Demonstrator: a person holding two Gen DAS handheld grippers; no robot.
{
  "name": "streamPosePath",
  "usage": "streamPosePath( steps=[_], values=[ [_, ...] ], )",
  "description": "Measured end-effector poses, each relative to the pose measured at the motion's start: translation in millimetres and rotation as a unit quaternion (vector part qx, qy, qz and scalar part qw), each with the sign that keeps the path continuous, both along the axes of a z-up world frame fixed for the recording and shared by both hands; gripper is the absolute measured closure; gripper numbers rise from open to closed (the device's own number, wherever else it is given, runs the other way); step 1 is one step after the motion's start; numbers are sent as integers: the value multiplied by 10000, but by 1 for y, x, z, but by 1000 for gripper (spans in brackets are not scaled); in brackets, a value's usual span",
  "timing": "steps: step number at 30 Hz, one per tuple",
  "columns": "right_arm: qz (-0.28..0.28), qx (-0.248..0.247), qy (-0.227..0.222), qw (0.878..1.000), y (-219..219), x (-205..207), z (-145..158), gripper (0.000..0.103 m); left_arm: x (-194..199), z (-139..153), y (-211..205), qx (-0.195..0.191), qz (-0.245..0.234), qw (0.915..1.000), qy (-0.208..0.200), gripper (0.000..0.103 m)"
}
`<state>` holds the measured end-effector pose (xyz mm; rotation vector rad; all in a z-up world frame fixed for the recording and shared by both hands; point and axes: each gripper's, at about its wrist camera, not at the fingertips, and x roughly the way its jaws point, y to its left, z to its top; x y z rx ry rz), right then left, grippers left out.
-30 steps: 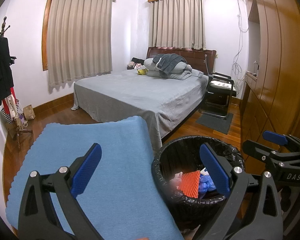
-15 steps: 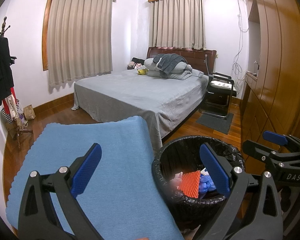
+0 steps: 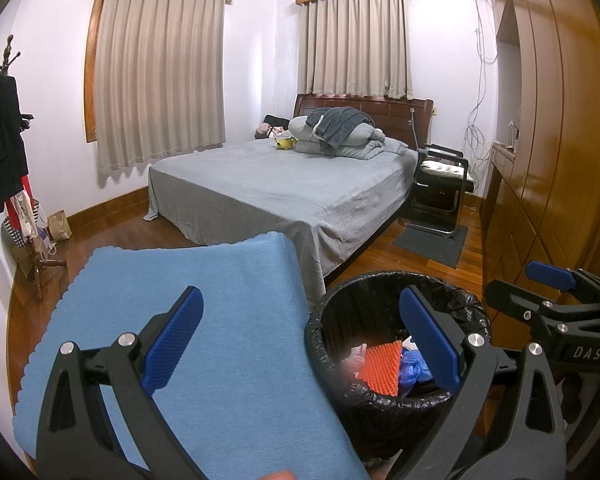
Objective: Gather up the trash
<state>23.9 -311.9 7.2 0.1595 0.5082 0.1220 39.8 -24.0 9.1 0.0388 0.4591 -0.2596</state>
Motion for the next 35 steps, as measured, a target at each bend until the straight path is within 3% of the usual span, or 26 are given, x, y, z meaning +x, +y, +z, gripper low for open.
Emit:
streamPosePath(
  steps=[35],
  values=[
    [6, 16, 41, 10000, 5, 1, 0, 6, -1, 1, 0, 5, -24, 10000, 24, 7]
  ],
)
